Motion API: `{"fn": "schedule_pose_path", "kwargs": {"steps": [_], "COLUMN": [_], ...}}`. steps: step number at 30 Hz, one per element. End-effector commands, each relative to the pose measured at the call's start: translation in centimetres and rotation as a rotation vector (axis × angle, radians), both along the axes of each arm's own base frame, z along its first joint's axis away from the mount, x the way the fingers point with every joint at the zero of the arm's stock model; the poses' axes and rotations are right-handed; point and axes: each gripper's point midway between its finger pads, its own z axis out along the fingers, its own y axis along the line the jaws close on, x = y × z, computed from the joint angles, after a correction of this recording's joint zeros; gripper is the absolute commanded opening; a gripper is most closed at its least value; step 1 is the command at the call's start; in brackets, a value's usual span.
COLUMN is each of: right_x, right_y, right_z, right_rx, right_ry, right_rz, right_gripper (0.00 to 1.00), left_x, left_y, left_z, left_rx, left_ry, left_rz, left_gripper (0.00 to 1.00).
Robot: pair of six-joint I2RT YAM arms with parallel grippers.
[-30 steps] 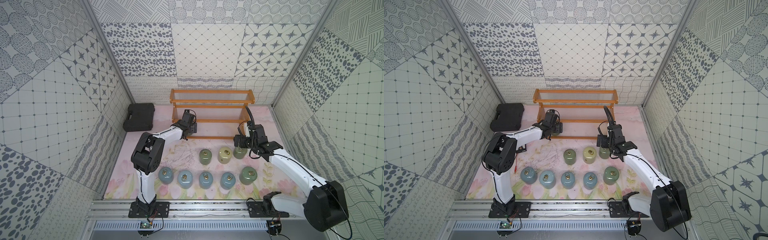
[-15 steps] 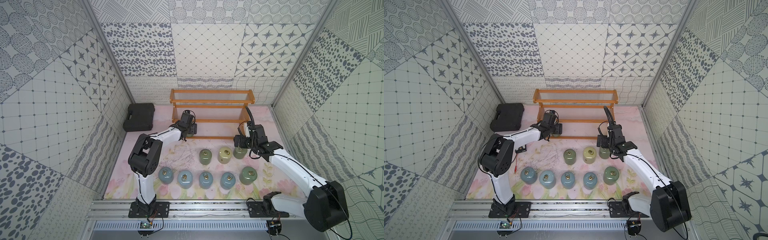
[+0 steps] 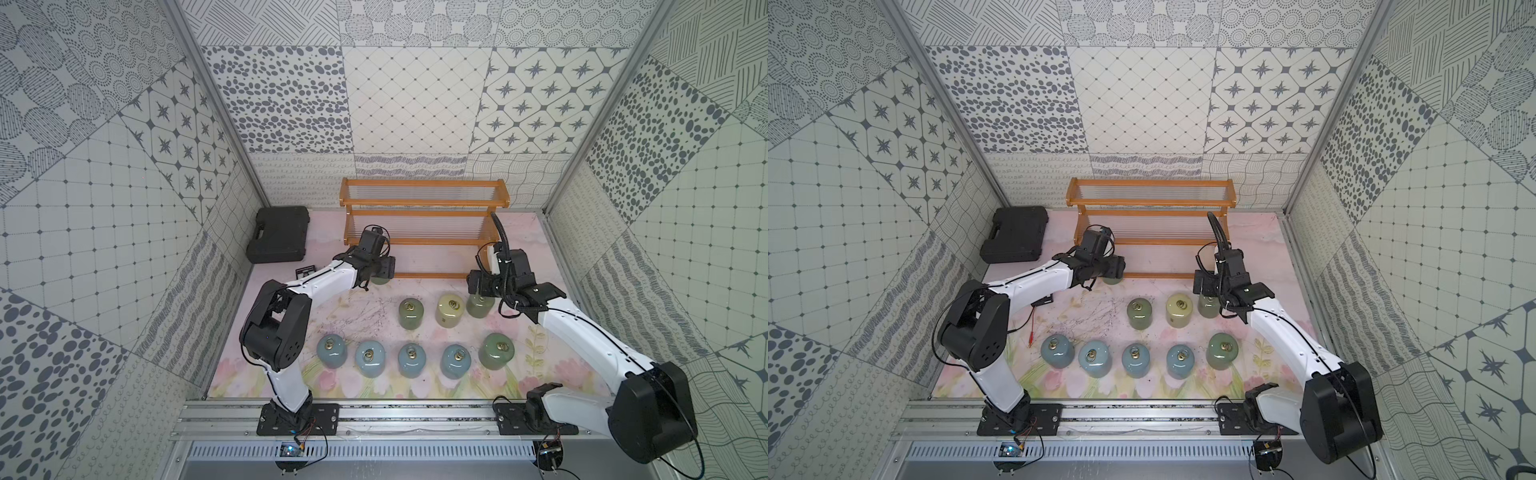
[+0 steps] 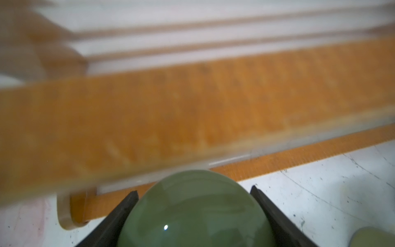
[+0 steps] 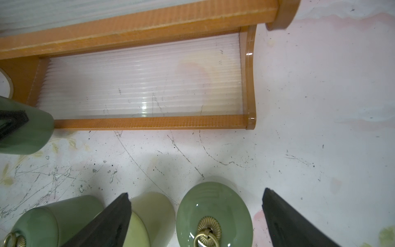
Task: Remove the tea canisters from the shelf
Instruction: Pick up the tea canister from the shelf.
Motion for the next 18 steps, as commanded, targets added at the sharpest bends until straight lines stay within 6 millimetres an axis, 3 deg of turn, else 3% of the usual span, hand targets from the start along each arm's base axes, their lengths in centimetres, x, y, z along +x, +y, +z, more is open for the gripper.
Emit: {"fn": "schedule_pose_path", "kwargs": {"steps": [1,18], "right_x": [0.0,-0.5], "right_y": [0.1,-0.1], "right_z": [0.7,0.2], "right_rx": [0.023,0.016], "right_ry": [-0.030,-0.027], "right_rz": [0.001,0.005], "right_gripper": [1.00,1.00], "left_x": [-1.8,-7.4], "left_y": [-0.7,1.0], "left_z": [1.1,-1.3], "left_rx": [-0.023,0.032], "left_ry": [-0.017,0.039], "left_rz": [-0.035,0.001], "left_gripper": [0.75,0.76]}}
